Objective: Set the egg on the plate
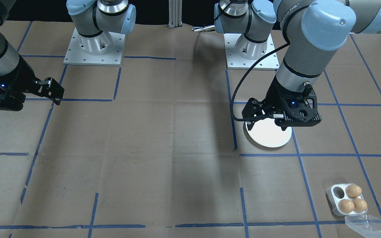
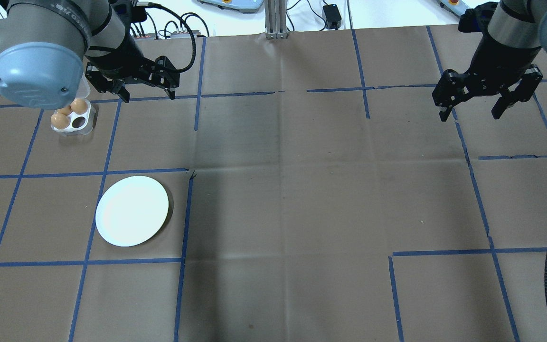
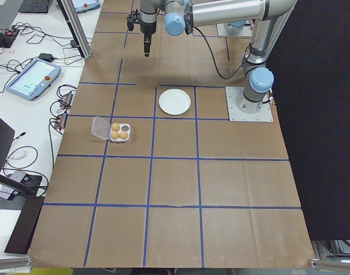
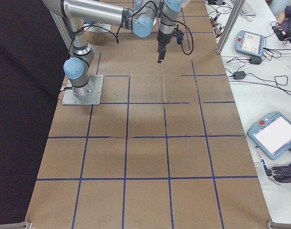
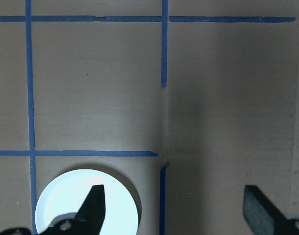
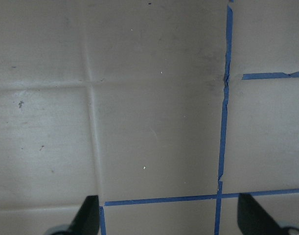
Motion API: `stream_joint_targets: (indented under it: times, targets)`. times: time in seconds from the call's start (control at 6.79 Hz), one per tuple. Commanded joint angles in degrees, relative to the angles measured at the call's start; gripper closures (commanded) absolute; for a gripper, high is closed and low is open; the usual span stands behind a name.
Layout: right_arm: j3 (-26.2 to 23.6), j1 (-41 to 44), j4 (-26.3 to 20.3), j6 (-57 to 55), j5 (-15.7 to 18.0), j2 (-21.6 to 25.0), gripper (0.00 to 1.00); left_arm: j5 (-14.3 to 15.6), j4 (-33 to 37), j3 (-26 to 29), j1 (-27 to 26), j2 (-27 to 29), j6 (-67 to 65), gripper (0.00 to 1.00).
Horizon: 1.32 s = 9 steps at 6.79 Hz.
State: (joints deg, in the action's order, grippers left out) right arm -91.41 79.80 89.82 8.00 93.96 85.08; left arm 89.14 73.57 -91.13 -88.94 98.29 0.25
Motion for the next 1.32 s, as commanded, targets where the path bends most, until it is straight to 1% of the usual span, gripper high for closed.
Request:
stream_joint_targets:
  times: [0.0, 1.18]
  targets:
    - [0.0, 0.0, 0.0, 0.0, 0.0, 0.0, 0.0, -0.1, 0.35, -0.1, 0.0, -0.03, -0.08, 0.0]
    - [0.0, 0.0, 0.0, 0.0, 0.0, 0.0, 0.0, 0.34, 0.61, -0.1, 0.52, 0.75, 1.06, 0.0]
